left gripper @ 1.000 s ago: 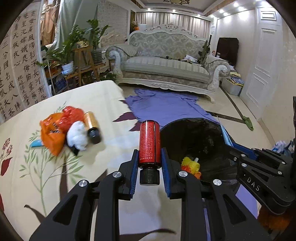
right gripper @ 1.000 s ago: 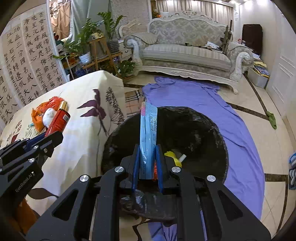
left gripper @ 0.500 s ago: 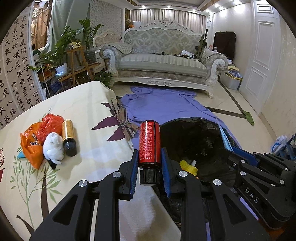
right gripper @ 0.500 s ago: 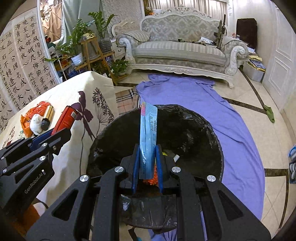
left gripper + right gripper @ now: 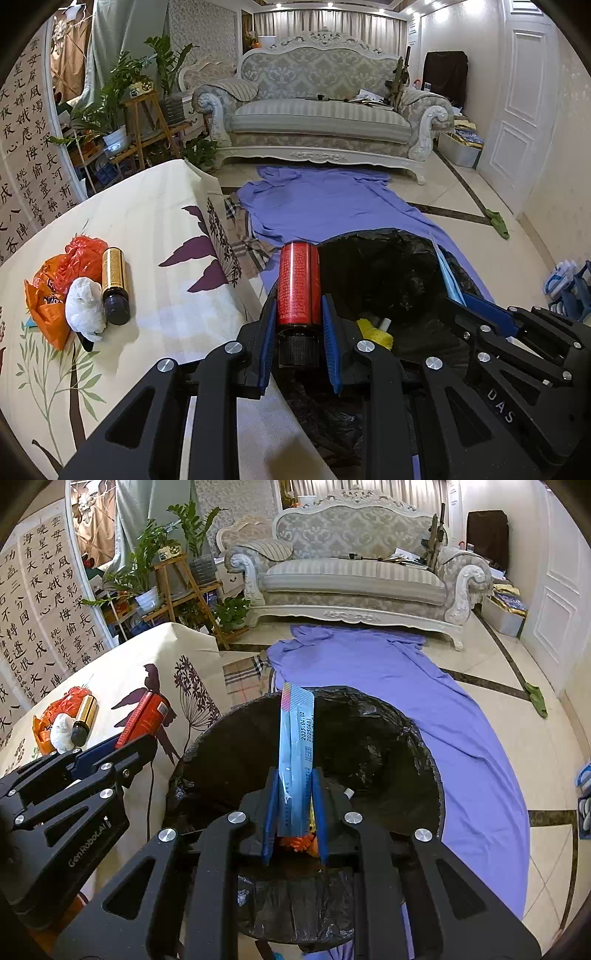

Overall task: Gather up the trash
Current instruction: 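Carry the red cylinder and blue tube over the bin and open both tools, then move the left tool back to the bed and grasp the orange plastic bag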

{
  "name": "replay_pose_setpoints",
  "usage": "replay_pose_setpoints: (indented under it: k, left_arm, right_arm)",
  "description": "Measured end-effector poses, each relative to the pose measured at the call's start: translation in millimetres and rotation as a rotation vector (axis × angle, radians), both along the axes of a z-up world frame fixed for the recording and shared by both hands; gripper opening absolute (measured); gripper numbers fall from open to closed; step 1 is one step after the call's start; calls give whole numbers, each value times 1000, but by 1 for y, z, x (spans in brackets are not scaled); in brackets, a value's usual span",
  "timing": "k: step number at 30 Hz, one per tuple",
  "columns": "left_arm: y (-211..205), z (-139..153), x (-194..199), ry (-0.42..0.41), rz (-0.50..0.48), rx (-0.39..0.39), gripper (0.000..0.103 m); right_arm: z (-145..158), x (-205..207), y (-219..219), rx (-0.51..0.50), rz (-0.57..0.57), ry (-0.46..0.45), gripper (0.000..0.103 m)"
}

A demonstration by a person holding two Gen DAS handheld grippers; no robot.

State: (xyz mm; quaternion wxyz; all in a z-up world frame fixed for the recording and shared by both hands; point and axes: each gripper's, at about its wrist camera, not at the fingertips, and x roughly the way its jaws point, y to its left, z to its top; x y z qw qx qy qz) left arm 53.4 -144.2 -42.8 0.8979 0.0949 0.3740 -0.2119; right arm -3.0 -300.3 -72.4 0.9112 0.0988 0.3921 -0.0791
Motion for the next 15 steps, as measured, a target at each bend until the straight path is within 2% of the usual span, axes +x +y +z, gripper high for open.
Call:
replay_pose_setpoints:
  k: [1,2,3,11,13,15]
  left_arm:
    - [-1,0,0,0,0,0,32]
    - [-1,0,0,-1,2,0,36]
    - [-1,0,0,-2,4,-2,44]
    - [-3,1,0,-11,7,-12,59]
    - [-1,2,-1,-18,10,-14,67]
    - [3,4,-3,-25,17,-14,70]
  right_arm:
    - [0,0,-1,1,-3,2,20]
    - [0,0,-1,2,-6,2,27]
    - [0,-1,-2,4,-11,0,29]
    - [3,-3,-4,3,-23,-6,33]
    - [5,-3,-3,0,-24,-8,34]
    - [8,-3,-1,-3,-26,-11,38]
